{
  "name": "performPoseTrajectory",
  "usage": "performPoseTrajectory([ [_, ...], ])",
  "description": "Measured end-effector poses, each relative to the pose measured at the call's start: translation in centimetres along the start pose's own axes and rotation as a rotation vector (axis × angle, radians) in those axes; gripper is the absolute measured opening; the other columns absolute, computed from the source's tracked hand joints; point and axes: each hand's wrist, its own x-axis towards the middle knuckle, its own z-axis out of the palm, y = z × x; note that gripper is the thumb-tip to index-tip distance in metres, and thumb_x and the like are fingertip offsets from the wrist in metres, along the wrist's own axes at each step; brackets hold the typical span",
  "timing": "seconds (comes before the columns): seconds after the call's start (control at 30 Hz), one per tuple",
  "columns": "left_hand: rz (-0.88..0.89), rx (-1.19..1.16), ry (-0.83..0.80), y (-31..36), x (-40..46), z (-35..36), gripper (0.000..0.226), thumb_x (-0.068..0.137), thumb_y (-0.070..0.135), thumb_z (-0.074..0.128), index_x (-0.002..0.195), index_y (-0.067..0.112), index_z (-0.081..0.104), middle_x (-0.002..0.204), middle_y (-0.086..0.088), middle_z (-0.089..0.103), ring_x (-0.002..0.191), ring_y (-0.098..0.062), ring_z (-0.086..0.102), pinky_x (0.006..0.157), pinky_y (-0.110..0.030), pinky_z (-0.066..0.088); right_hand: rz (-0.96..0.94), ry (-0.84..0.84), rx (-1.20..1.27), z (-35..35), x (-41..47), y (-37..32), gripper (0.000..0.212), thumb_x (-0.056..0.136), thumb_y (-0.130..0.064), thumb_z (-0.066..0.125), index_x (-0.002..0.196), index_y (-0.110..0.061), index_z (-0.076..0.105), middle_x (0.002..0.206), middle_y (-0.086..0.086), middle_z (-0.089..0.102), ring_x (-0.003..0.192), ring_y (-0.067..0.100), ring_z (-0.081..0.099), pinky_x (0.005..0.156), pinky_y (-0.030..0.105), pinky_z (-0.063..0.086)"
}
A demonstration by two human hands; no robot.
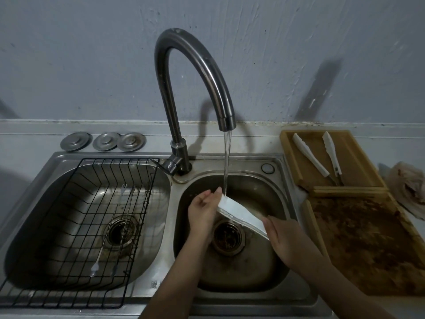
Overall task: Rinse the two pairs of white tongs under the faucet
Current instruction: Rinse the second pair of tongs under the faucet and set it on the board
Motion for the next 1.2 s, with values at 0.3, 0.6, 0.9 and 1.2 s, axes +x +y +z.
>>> performPoseTrajectory([
  [0.3,-0.005,-0.070,-0.161,-0.7,-0.8,0.6,0.032,0.075,0.016,0.075,0.103,0.002,0.068,0.084,-0.008,0.073,0.077,-0.020,0.068,0.072,-0.033,0.057,-0.025,0.029,0.015,0.3,0.4,0.6,0.035,0.098,-0.029,0.033,0.064,-0.038,0.036,0.050,-0.008,0.044,0.046,0.005,0.049,0.052,0.016,0.041],
  [0.6,0.031,0.059,-0.248,0.0,-1.1,0.2,0.039,0.064,0.030,0.082,0.094,0.007,0.072,0.088,-0.015,0.073,0.087,-0.031,0.068,0.088,-0.048,0.053,0.034,0.030,0.043,0.6,0.2,1.0,0.033,0.099,-0.029,0.031,0.069,-0.029,0.046,0.051,-0.007,0.048,0.047,0.005,0.051,0.052,0.017,0.042],
  [0.9,-0.005,0.091,-0.120,1.1,-0.2,-0.6,0.032,0.098,0.024,0.044,0.087,0.004,0.066,0.080,-0.014,0.069,0.073,-0.025,0.066,0.064,-0.031,0.052,0.058,-0.050,0.260,-0.2,0.6,-0.1,0.040,0.094,-0.039,0.033,0.059,-0.026,0.047,0.048,-0.004,0.048,0.046,0.004,0.049,0.052,0.021,0.035],
  [1.2,0.032,0.069,-0.316,0.9,0.4,-1.9,0.031,0.077,0.003,0.071,0.107,0.005,0.064,0.083,-0.004,0.070,0.082,-0.018,0.067,0.069,-0.028,0.056,0.513,-0.202,0.895,-0.5,2.5,-1.0,0.054,0.096,-0.047,0.025,0.097,0.001,0.049,0.055,0.016,0.062,0.027,0.015,0.039,0.028,0.017,0.028],
])
